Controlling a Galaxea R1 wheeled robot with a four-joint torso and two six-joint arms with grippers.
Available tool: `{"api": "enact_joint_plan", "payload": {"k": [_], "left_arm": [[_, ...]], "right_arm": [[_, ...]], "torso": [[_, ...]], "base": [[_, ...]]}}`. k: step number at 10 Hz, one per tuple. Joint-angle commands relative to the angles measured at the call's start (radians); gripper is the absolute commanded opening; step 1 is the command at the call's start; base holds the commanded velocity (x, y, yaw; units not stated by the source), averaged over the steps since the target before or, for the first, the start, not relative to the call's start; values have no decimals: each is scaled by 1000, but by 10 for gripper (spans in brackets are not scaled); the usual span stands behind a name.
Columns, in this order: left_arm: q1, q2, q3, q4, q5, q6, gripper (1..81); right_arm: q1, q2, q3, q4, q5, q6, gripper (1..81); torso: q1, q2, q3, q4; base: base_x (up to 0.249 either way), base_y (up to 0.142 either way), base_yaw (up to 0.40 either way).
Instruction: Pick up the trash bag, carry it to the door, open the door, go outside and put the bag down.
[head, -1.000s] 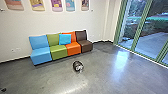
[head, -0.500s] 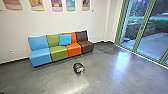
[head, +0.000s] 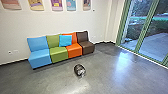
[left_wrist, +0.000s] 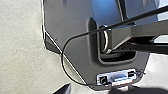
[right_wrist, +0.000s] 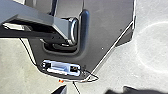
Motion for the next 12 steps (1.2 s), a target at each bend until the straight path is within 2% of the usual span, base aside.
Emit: {"api": "enact_joint_plan", "payload": {"k": [1, 9, 12], "left_arm": [[-21, -10, -19, 11, 69, 11, 811], [-21, -4, -19, 9, 67, 11, 811], [-18, -4, -19, 9, 67, 11, 811]], "right_arm": [[20, -10, -67, -1, -74, 5, 811], [28, 26, -67, -15, -73, 2, 811], [29, 25, -67, -17, -73, 0, 811]], "torso": [[0, 0, 0, 0], [0, 0, 0, 0], [0, 0, 0, 0]], "base": [[158, 80, 0], [158, 76, 0], [157, 0, 0]]}}
